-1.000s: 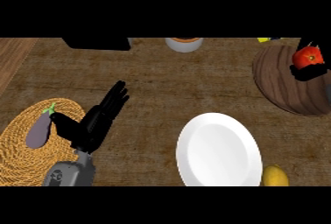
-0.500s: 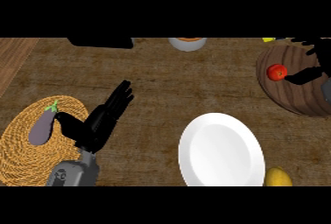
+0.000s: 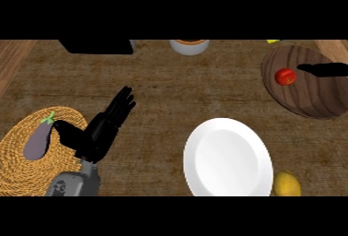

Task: Pick the tomato from the plate and place it in the bowl

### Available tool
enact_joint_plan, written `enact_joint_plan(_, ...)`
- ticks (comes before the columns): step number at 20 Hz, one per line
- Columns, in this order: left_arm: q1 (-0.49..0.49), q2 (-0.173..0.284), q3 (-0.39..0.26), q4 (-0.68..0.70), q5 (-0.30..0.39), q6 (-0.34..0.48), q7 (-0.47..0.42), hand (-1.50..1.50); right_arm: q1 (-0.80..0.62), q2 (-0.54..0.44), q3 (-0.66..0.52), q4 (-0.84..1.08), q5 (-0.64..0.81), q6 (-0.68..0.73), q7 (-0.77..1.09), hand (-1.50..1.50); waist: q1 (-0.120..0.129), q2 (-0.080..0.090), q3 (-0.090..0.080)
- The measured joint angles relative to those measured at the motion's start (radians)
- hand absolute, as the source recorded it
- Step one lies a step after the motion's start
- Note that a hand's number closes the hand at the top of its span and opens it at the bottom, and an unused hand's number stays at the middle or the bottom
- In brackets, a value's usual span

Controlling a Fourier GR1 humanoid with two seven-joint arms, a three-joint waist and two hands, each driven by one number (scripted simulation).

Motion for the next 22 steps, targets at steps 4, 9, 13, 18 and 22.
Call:
enact_joint_plan(4, 0.016, 0.005, 0.008, -0.025, 0.000, 0.014, 0.016, 0.00, 0.055, -0.033, -0.081, -0.016, -0.114, 0.134, -0.143, -1.50, -0.018, -0.009, -0.002)
enact_joint_plan(9, 0.054, 0.000, 0.008, -0.050, -0.007, 0.031, 0.022, 0.00, 0.172, -0.069, -0.147, -0.083, -0.233, 0.320, -0.230, -1.50, -0.047, -0.022, -0.005)
enact_joint_plan(13, 0.068, 0.011, 0.024, -0.056, 0.000, 0.029, 0.019, 0.00, 0.330, -0.086, -0.178, -0.175, -0.303, 0.430, -0.300, -1.50, -0.074, -0.030, -0.007)
enact_joint_plan(18, 0.081, 0.030, 0.055, -0.060, 0.012, 0.027, 0.015, 0.00, 0.561, -0.082, -0.192, -0.321, -0.375, 0.493, -0.325, 1.50, -0.107, -0.037, -0.008)
enact_joint_plan(22, 0.094, 0.030, 0.066, -0.062, 0.016, 0.032, 0.009, 0.00, 0.777, -0.048, -0.193, -0.436, -0.429, 0.517, -0.352, 1.50, -0.131, -0.038, -0.009)
